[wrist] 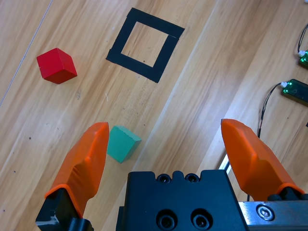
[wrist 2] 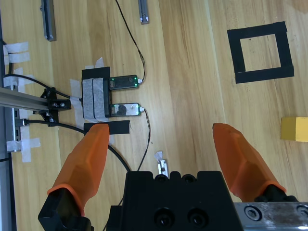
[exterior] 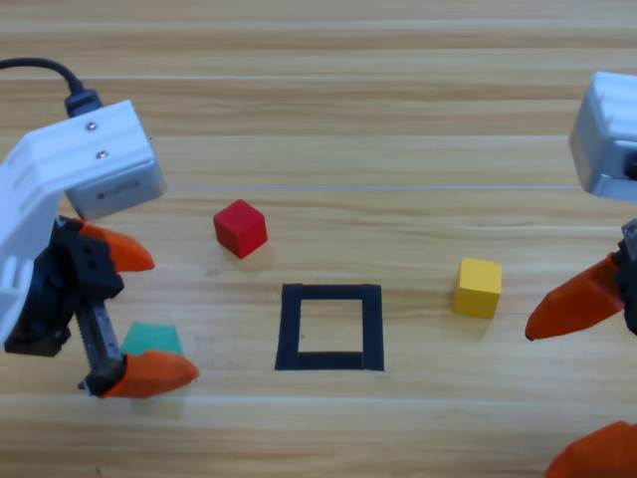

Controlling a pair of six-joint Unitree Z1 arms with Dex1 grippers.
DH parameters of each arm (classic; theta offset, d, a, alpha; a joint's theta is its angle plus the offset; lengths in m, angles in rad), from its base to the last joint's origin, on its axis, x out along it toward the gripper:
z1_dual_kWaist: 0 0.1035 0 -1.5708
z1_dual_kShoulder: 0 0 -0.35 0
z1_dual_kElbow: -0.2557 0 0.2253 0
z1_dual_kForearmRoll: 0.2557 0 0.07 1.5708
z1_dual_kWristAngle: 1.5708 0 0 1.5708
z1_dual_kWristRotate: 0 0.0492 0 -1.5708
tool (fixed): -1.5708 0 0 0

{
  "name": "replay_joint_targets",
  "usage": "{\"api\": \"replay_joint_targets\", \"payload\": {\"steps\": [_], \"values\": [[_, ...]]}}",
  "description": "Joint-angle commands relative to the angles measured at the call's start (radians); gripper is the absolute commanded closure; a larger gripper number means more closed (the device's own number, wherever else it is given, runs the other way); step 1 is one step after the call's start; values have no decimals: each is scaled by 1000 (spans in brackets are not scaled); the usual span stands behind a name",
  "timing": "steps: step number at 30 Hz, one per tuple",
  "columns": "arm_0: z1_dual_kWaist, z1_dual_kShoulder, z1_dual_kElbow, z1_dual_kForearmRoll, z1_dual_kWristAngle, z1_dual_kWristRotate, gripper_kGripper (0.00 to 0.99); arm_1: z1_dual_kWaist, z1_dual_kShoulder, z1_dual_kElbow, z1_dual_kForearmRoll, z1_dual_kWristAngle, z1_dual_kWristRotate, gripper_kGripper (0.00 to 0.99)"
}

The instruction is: Stack the blocks in the rectangular block: red at the bottom, yellow in the middle, green on top

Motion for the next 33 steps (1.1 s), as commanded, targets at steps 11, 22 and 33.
{"api": "replay_joint_targets", "payload": {"steps": [11,22,33], "values": [[-15,-2,-10,10,-3,-16,0,32,55,0,-21,-2,28,45],[-17,-17,-7,15,0,-44,0,20,162,-72,-61,-479,450,45],[-15,-126,-323,182,94,-238,2,3,205,-83,-54,-714,756,42]]}}
